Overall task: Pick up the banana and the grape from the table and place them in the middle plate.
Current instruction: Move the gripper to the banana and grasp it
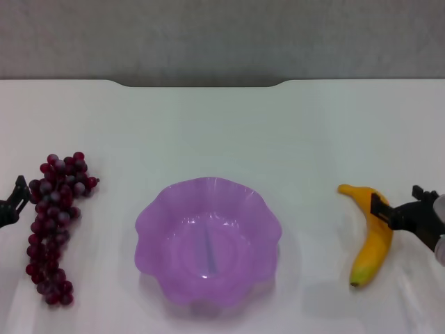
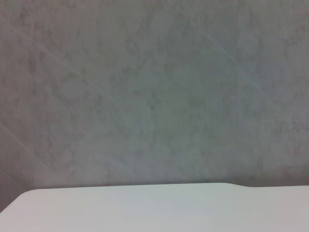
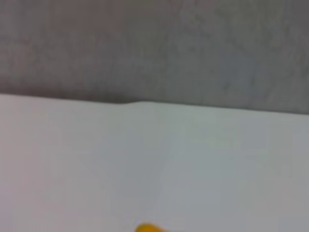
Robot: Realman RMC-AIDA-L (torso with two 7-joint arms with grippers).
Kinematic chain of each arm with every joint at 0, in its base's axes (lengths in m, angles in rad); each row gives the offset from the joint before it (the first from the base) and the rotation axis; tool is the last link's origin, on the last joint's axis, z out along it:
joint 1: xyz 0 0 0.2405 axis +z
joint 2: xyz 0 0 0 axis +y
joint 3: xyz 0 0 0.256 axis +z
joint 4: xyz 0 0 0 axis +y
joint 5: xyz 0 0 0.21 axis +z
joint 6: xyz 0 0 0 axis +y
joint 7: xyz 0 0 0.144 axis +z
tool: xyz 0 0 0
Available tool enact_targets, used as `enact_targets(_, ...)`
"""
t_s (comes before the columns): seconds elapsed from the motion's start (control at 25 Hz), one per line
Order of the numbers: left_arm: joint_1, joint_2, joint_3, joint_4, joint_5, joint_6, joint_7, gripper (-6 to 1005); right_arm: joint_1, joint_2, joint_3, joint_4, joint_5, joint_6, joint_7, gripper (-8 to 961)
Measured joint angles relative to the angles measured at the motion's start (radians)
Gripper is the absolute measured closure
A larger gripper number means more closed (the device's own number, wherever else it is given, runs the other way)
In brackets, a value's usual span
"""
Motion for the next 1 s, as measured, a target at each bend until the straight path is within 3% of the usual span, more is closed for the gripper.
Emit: enact_targets(1.0,0.0,0.0,0.0,-0.001,0.0,0.0,0.0,104,0.006,0.003,-0.084,0.001,0.0,0.08,-0.007,85)
